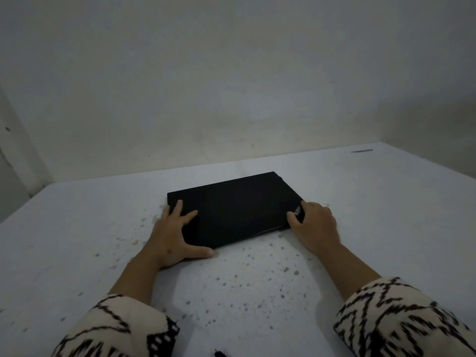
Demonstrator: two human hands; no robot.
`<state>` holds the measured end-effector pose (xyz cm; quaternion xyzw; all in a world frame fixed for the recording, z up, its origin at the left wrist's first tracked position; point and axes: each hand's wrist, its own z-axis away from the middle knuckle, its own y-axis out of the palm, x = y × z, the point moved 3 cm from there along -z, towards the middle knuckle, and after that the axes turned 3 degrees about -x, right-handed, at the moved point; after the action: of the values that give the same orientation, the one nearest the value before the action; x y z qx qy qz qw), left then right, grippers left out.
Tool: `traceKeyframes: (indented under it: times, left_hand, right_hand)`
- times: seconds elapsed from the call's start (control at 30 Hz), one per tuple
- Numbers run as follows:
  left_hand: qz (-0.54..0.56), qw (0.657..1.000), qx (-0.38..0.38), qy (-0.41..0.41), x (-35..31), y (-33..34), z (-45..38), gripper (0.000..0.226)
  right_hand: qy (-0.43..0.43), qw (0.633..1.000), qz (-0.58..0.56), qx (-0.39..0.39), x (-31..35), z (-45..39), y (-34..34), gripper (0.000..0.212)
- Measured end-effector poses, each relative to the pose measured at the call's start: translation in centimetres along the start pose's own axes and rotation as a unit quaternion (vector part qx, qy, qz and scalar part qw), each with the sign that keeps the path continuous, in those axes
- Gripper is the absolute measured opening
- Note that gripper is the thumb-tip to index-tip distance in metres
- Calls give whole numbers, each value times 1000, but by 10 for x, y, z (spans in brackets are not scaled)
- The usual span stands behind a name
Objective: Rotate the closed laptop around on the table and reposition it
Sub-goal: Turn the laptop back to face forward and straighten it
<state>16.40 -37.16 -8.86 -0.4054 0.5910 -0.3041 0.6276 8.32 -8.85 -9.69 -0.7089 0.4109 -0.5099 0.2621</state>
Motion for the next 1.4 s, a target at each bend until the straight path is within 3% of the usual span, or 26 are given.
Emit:
traceKeyframes:
  times: [0.13, 0.27, 0.37, 0.6, 0.8, 1.4]
  left_hand:
    - [25, 998, -35, -41, 10, -6, 4, 135]
    - [53, 996, -43, -48, 10, -6, 6, 131]
    - [82, 994, -58, -30, 9, -5, 4, 114]
    - [102, 993, -60, -6, 13, -4, -1, 84]
    - [84, 991, -107, -1, 10, 1, -14, 47]
    - [103, 983, -149, -26, 16, -1, -87, 41]
  right_hand:
    - [-14, 1000, -12, 22, 1, 3, 3, 39]
    - [-13, 996, -12, 88, 3, 4, 7, 95]
    - [-32, 990, -9, 140, 8, 2, 13, 112]
    - [-59, 986, 37, 150, 13, -7, 23, 110]
    - [-58, 987, 47, 144, 20, -22, 32, 111]
    - [-55, 987, 50, 145, 38, -88, 62, 108]
